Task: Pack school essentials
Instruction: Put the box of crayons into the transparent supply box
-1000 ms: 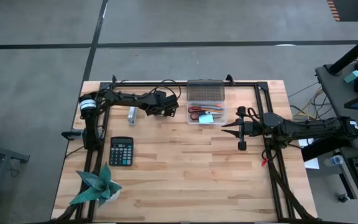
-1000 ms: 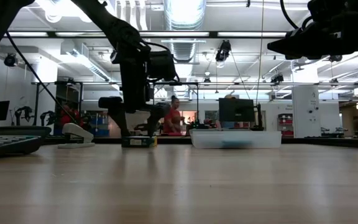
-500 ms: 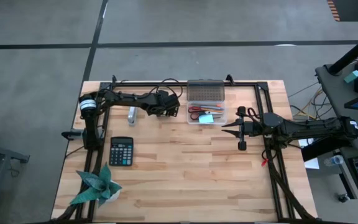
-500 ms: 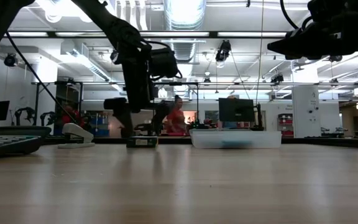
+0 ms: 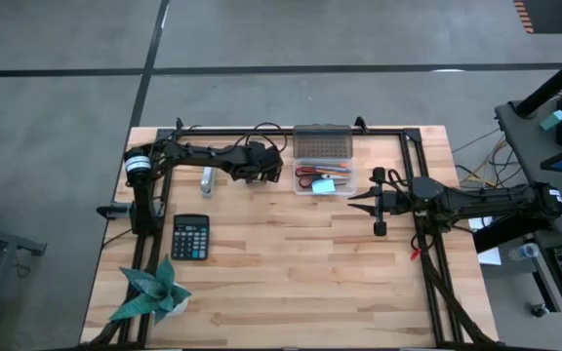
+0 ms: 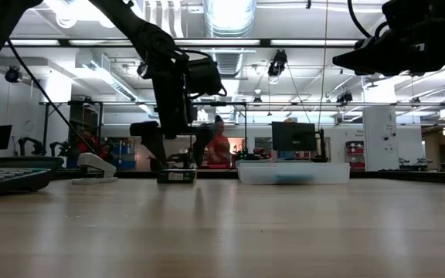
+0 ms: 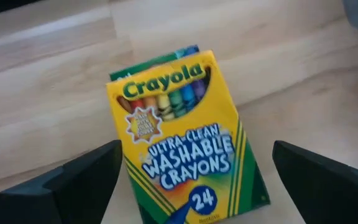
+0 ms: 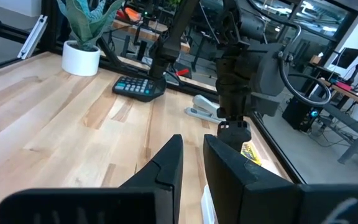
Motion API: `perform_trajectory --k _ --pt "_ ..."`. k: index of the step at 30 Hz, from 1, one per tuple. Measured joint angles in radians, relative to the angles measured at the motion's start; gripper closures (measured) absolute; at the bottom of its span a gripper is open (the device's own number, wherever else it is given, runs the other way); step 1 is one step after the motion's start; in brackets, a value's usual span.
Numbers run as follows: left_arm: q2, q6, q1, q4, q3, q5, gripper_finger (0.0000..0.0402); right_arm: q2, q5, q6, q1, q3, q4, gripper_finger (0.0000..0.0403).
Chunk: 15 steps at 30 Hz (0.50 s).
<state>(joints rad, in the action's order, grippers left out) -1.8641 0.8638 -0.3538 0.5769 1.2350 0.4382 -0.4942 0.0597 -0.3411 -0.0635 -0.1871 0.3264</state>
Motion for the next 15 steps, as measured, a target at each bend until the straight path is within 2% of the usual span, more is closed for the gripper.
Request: perform_trajectory --k 3,7,15 --pt "0.0 0.018 0.0 -0.026 -0.001 0.028 0.0005 0.0 0.0 -0.001 0.0 0.0 0.0 0.0349" --pt "0.0 -0.026 0.002 -0.037 -0.001 0.029 0.0005 0.0 0.0 -0.001 0.0 0.0 0.0 0.0349" --pt "-0.005 -0.005 0.0 -0.038 -0.003 0.024 0.0005 0.0 0.0 -0.001 0.0 0.0 0.0 0.0349"
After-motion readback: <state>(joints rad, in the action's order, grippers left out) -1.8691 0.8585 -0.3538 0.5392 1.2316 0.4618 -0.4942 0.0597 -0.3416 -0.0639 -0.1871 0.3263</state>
